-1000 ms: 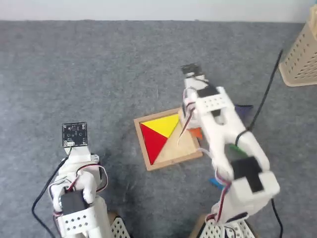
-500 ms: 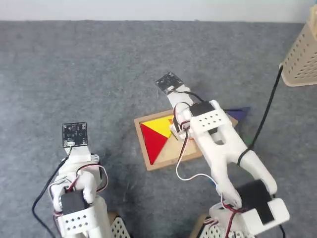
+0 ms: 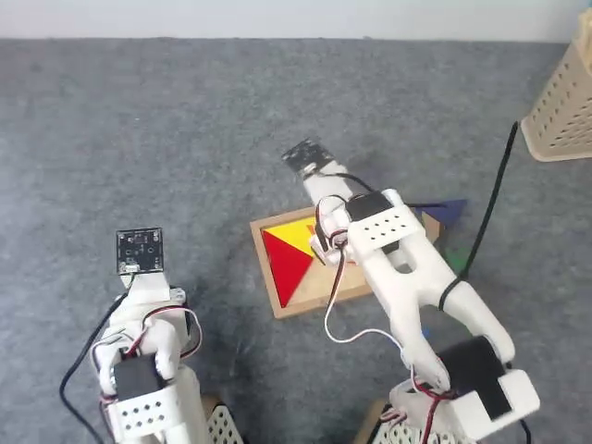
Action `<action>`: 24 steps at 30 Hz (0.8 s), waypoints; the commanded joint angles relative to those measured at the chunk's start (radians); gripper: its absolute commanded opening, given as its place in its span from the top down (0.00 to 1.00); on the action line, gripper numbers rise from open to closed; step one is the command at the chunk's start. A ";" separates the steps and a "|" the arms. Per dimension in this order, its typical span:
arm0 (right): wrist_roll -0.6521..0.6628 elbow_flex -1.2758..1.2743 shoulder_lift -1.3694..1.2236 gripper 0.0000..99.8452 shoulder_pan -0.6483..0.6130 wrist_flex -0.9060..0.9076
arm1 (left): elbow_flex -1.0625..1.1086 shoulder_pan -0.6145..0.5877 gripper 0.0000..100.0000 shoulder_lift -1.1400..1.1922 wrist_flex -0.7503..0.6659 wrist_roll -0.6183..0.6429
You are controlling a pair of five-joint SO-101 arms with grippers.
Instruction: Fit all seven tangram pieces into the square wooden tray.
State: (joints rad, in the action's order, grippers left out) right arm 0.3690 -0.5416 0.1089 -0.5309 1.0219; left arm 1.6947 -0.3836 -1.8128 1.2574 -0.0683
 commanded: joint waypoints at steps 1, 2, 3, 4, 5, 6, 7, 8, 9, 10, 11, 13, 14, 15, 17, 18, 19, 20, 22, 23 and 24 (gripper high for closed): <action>0.351 -0.009 0.073 0.99 -0.059 0.047 | -0.010 0.003 0.99 -0.014 0.006 0.008; 0.425 -0.009 0.073 0.99 -0.068 0.071 | -0.010 0.003 0.99 -0.014 0.006 0.008; 0.482 -0.009 0.073 0.99 -0.074 0.088 | -0.010 0.003 0.99 -0.014 0.006 0.008; 0.526 -0.009 0.073 0.99 -0.077 0.096 | -0.010 0.003 0.99 -0.014 0.006 0.008; 0.555 -0.009 0.073 0.99 -0.079 0.101 | -0.010 0.003 0.99 -0.014 0.006 0.008; 0.577 -0.009 0.073 0.99 -0.081 0.104 | -0.010 0.003 0.99 -0.014 0.006 0.008; 0.594 -0.009 0.073 0.99 -0.081 0.104 | -0.010 0.003 0.99 -0.014 0.006 0.008; 0.618 -0.009 0.073 0.99 -0.081 0.104 | -0.010 0.003 0.99 -0.014 0.006 0.008; 0.649 -0.009 0.073 0.99 -0.081 0.104 | -0.010 0.003 0.99 -0.014 0.006 0.008; 0.683 -0.009 0.068 0.99 -0.081 0.104 | -0.010 0.003 0.99 -0.014 0.006 0.008; 0.707 -0.009 0.065 0.99 -0.081 0.104 | -0.010 0.003 0.99 -0.014 0.006 0.008; 0.736 -0.009 0.064 0.99 -0.085 0.104 | -0.010 0.003 0.99 -0.014 0.006 0.008; 0.744 -0.009 0.064 0.99 -0.093 0.104 | -0.010 0.003 0.99 -0.014 0.006 0.008; 0.746 -0.009 0.064 0.99 -0.102 0.104 | -0.010 0.003 0.99 -0.014 0.006 0.008; 0.763 -0.012 0.062 0.99 -0.131 0.105 | -0.010 0.003 0.99 -0.014 0.006 0.008; 0.767 -0.017 0.062 0.99 -0.143 0.105 | -0.010 0.003 0.99 -0.014 0.006 0.008; 0.772 -0.018 0.062 0.99 -0.156 0.105 | -0.010 0.003 0.99 -0.014 0.006 0.008; 0.770 -0.020 0.062 0.99 -0.168 0.104 | -0.010 0.003 0.99 -0.014 0.006 0.008; 0.769 -0.021 0.062 0.99 -0.180 0.104 | -0.010 0.003 0.99 -0.014 0.006 0.008; 0.769 -0.021 0.062 0.99 -0.180 0.104 | -0.010 0.003 0.99 -0.014 0.006 0.008; 0.769 -0.021 0.062 0.99 -0.179 0.104 | -0.010 0.003 0.99 -0.014 0.006 0.008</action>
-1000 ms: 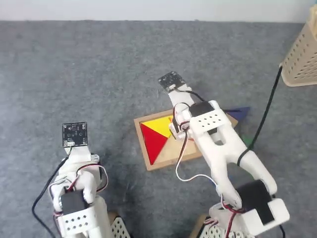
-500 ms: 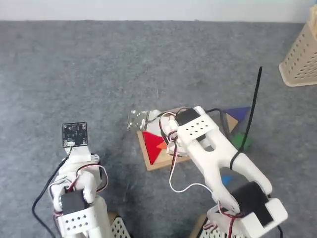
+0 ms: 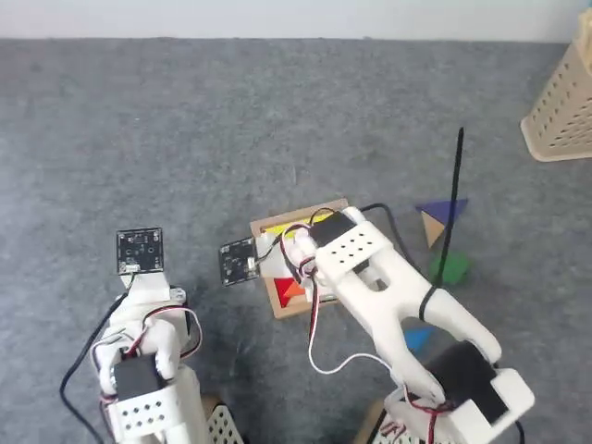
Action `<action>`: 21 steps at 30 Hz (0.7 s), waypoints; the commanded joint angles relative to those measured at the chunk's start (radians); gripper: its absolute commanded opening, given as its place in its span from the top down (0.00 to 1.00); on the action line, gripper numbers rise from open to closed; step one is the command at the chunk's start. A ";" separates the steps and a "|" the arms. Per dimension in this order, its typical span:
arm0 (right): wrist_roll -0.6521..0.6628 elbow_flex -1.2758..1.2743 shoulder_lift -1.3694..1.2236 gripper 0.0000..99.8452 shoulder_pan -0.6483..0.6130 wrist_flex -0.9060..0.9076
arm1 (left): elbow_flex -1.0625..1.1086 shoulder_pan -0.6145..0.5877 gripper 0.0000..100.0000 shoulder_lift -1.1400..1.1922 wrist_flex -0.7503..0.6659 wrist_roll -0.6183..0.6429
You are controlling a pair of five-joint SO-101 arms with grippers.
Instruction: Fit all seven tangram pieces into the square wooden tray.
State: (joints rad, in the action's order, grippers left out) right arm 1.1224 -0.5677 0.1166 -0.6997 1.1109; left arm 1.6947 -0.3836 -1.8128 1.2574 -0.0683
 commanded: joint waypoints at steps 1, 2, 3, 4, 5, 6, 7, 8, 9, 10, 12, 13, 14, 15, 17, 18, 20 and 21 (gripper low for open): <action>0.015 0.005 0.054 0.99 -0.008 0.016 | -0.010 0.003 0.99 -0.014 0.006 0.008; 0.015 0.003 0.054 0.99 -0.008 0.016 | -0.010 0.003 0.99 -0.014 0.006 0.008; 0.015 0.003 0.054 0.98 -0.008 0.018 | -0.010 0.003 0.99 -0.014 0.006 0.008; 0.015 0.003 0.054 0.96 -0.008 0.025 | -0.010 0.003 0.99 -0.014 0.006 0.008; 0.015 0.003 0.054 0.93 -0.008 0.036 | -0.010 0.003 0.99 -0.014 0.006 0.008; 0.014 0.003 0.054 0.91 -0.008 0.042 | -0.010 0.003 0.99 -0.014 0.006 0.008; 0.012 0.003 0.054 0.89 -0.008 0.044 | -0.010 0.003 0.99 -0.014 0.006 0.008; 0.012 0.003 0.054 0.88 -0.008 0.042 | -0.010 0.003 0.99 -0.014 0.006 0.008; 0.012 0.003 0.054 0.88 -0.008 0.042 | -0.010 0.003 0.99 -0.014 0.006 0.008; 0.012 0.003 0.054 0.88 -0.008 0.042 | -0.010 0.003 0.99 -0.014 0.006 0.008; 0.003 0.003 0.054 0.88 -0.008 0.041 | -0.010 0.003 0.99 -0.014 0.006 0.008; -0.015 0.003 0.054 0.88 -0.008 0.038 | -0.010 0.003 0.99 -0.014 0.006 0.008; -0.029 0.003 0.054 0.88 -0.008 0.035 | -0.010 0.003 0.99 -0.014 0.006 0.008; -0.038 0.003 0.054 0.87 -0.008 0.033 | -0.010 0.003 0.99 -0.014 0.006 0.008; -0.043 0.003 0.054 0.84 -0.008 0.038 | -0.010 0.003 0.99 -0.014 0.006 0.008; -0.043 0.003 0.054 0.82 -0.008 0.042 | -0.010 0.003 0.99 -0.014 0.006 0.008; -0.043 0.003 0.054 0.79 -0.008 0.042 | -0.010 0.003 0.99 -0.014 0.006 0.008; -0.043 0.003 0.054 0.79 -0.008 0.042 | -0.010 0.003 0.99 -0.014 0.006 0.008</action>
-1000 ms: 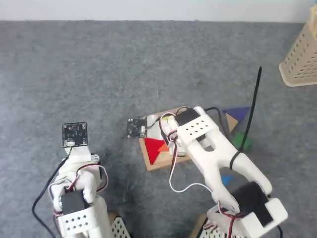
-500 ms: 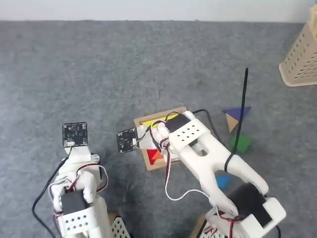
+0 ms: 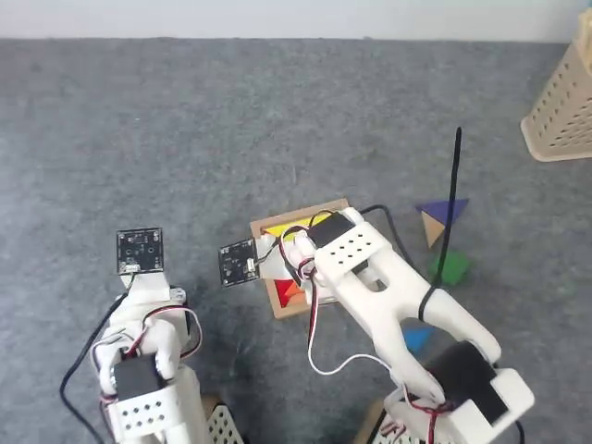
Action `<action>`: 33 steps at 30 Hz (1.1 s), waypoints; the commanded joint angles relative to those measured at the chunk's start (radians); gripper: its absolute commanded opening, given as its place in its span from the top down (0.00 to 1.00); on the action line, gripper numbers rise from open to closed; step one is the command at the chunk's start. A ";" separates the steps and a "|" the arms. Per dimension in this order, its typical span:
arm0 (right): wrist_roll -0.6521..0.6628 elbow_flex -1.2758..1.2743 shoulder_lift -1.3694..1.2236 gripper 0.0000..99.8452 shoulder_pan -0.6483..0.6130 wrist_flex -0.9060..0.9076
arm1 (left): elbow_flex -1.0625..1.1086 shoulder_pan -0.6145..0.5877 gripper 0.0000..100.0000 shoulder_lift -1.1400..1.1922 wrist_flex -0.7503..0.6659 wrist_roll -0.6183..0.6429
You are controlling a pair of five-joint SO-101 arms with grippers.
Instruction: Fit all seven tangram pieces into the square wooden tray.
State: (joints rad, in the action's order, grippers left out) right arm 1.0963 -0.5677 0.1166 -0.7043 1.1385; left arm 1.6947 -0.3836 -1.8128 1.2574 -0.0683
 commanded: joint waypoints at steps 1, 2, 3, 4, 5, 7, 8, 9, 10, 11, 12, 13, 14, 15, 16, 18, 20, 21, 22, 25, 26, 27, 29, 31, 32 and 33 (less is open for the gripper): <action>-0.014 0.003 0.054 0.79 -0.004 0.015 | -0.010 0.003 0.99 -0.014 0.006 0.008; -0.012 0.003 0.054 0.79 -0.004 0.015 | -0.010 0.003 0.99 -0.014 0.006 0.008; -0.012 0.003 0.054 0.79 -0.004 0.015 | -0.010 0.003 0.99 -0.014 0.006 0.008; -0.012 0.003 0.054 0.80 -0.004 0.015 | -0.010 0.003 0.99 -0.014 0.006 0.008; -0.015 0.003 0.054 0.80 -0.004 0.010 | -0.010 0.003 0.99 -0.014 0.006 0.008; -0.020 0.011 0.061 0.83 0.015 0.002 | -0.010 0.003 0.99 -0.014 0.006 0.008; -0.035 0.011 0.065 0.86 0.030 -0.012 | -0.010 0.003 0.99 -0.014 0.006 0.008; -0.077 0.012 0.067 0.90 0.054 -0.033 | -0.010 0.003 0.99 -0.014 0.006 0.008; -0.137 0.020 0.065 0.94 0.082 -0.051 | -0.010 0.003 0.99 -0.014 0.006 0.008; -0.213 0.026 0.058 0.99 0.111 -0.065 | -0.010 0.003 0.99 -0.014 0.006 0.008; -0.282 0.028 0.056 1.00 0.140 -0.070 | -0.010 0.003 0.99 -0.014 0.006 0.008; -0.336 0.025 0.059 0.98 0.170 -0.071 | -0.010 0.003 0.99 -0.014 0.006 0.008; -0.373 0.020 0.061 0.98 0.188 -0.071 | -0.010 0.003 0.99 -0.014 0.006 0.008; -0.394 0.018 0.056 1.00 0.197 -0.071 | -0.010 0.003 0.99 -0.014 0.006 0.008; -0.410 0.005 0.054 0.99 0.199 -0.079 | -0.010 0.003 0.99 -0.014 0.006 0.008; -0.422 -0.034 0.054 0.99 0.180 -0.102 | -0.010 0.003 0.99 -0.014 0.006 0.008; -0.423 -0.078 0.054 0.99 0.147 -0.139 | -0.010 0.003 0.99 -0.014 0.006 0.008; -0.423 -0.098 0.054 0.99 0.130 -0.153 | -0.010 0.003 0.99 -0.014 0.006 0.008; -0.423 -0.115 0.054 0.99 0.113 -0.163 | -0.010 0.003 0.99 -0.014 0.006 0.008; -0.456 -0.137 0.054 0.99 0.082 -0.173 | -0.010 0.003 0.99 -0.014 0.006 0.008; -0.479 -0.137 0.054 0.99 0.076 -0.174 | -0.010 0.003 0.99 -0.014 0.006 0.008; -0.494 -0.137 0.054 0.99 0.070 -0.174 | -0.010 0.003 0.99 -0.014 0.006 0.008; -0.506 -0.137 0.054 0.99 0.058 -0.176 | -0.010 0.003 0.99 -0.014 0.006 0.008; -0.517 -0.137 0.053 0.99 0.038 -0.176 | -0.010 0.003 0.99 -0.014 0.006 0.008; -0.529 -0.137 0.053 0.99 0.027 -0.182 | -0.010 0.003 0.99 -0.014 0.006 0.008; -0.543 -0.137 0.053 0.99 0.016 -0.183 | -0.010 0.003 0.99 -0.014 0.006 0.008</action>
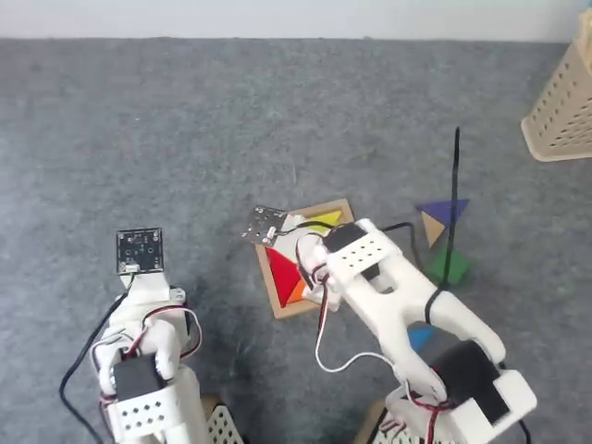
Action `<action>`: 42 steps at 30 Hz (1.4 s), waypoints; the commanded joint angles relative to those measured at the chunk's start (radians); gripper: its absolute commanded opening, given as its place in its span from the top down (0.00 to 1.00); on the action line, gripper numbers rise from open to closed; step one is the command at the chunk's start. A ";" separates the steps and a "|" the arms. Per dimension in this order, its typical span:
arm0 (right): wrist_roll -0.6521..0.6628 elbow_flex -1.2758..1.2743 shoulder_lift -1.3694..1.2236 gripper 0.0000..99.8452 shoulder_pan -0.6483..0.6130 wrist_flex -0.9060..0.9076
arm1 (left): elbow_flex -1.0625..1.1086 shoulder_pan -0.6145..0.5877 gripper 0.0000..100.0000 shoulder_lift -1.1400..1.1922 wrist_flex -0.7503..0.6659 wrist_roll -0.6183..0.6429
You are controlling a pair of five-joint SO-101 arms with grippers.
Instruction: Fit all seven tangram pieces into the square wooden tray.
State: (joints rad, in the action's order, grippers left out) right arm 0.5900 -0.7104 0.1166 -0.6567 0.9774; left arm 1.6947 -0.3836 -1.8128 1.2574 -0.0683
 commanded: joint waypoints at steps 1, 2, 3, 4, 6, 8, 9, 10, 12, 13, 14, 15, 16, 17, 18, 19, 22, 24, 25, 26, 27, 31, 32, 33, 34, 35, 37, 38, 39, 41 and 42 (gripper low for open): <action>-0.048 0.006 0.053 0.99 -0.044 -0.025 | -0.010 0.003 0.99 -0.014 0.006 0.008; -0.055 0.006 0.053 0.99 -0.054 -0.025 | -0.010 0.003 0.99 -0.014 0.006 0.008; -0.061 0.006 0.054 0.99 -0.064 -0.024 | -0.010 0.003 0.99 -0.014 0.006 0.008; -0.069 0.006 0.054 0.99 -0.071 -0.024 | -0.010 0.003 0.99 -0.014 0.006 0.008; -0.089 0.006 0.064 0.99 -0.076 -0.022 | -0.010 0.003 0.99 -0.014 0.006 0.008; -0.109 0.012 0.071 0.99 -0.073 -0.016 | -0.010 0.003 0.99 -0.014 0.006 0.008; -0.120 0.020 0.077 0.99 -0.067 -0.008 | -0.010 0.003 0.99 -0.014 0.006 0.008; -0.129 0.029 0.087 0.99 -0.061 0.004 | -0.010 0.003 0.99 -0.014 0.006 0.008; -0.144 0.060 0.114 0.99 -0.044 0.047 | -0.010 0.003 0.99 -0.014 0.006 0.008; -0.155 0.075 0.130 0.99 -0.030 0.070 | -0.010 0.003 0.99 -0.014 0.006 0.008; -0.172 0.092 0.150 0.99 -0.012 0.090 | -0.010 0.003 0.99 -0.014 0.006 0.008; -0.195 0.110 0.168 0.99 0.013 0.108 | -0.010 0.003 0.99 -0.014 0.006 0.008; -0.222 0.127 0.183 0.99 0.042 0.119 | -0.010 0.003 0.99 -0.014 0.006 0.008; -0.250 0.144 0.194 0.99 0.077 0.124 | -0.010 0.003 0.99 -0.014 0.006 0.008; -0.275 0.158 0.200 0.99 0.116 0.122 | -0.010 0.003 0.99 -0.014 0.006 0.008; -0.295 0.173 0.199 0.99 0.156 0.119 | -0.010 0.003 0.99 -0.014 0.006 0.008; -0.334 0.238 0.136 0.96 0.243 0.125 | -0.010 0.003 0.99 -0.014 0.006 0.008; -0.361 0.284 0.051 0.90 0.259 0.125 | -0.010 0.003 0.99 -0.014 0.006 0.008; -0.376 0.308 0.002 0.88 0.260 0.125 | -0.010 0.003 0.99 -0.014 0.006 0.008; -0.387 0.334 -0.047 0.86 0.260 0.125 | -0.010 0.003 0.99 -0.014 0.006 0.008; -0.393 0.362 -0.097 0.86 0.260 0.125 | -0.010 0.003 0.99 -0.014 0.006 0.008; -0.400 0.454 -0.252 0.85 0.269 0.120 | -0.010 0.003 0.99 -0.014 0.006 0.008; -0.400 0.470 -0.282 0.85 0.271 0.117 | -0.010 0.003 0.99 -0.014 0.006 0.008; -0.400 0.483 -0.308 0.85 0.274 0.117 | -0.010 0.003 0.99 -0.014 0.006 0.008; -0.400 0.496 -0.331 0.85 0.282 0.117 | -0.010 0.003 0.99 -0.014 0.006 0.008; -0.404 0.506 -0.352 0.85 0.292 0.117 | -0.010 0.003 0.99 -0.014 0.006 0.008; -0.440 0.520 -0.384 0.86 0.315 0.117 | -0.010 0.003 0.99 -0.014 0.006 0.008; -0.460 0.523 -0.397 0.86 0.329 0.117 | -0.010 0.003 0.99 -0.014 0.006 0.008; -0.474 0.525 -0.407 0.88 0.338 0.117 | -0.010 0.003 0.99 -0.014 0.006 0.008; -0.506 0.522 -0.418 0.95 0.355 0.117 | -0.010 0.003 0.99 -0.014 0.006 0.008; -0.525 0.517 -0.418 0.99 0.361 0.117 | -0.010 0.003 0.99 -0.014 0.006 0.008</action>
State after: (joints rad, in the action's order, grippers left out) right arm 0.1143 -0.2378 -0.3130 -0.3314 1.0925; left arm 1.6947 -0.3836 -1.8128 1.2574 -0.0683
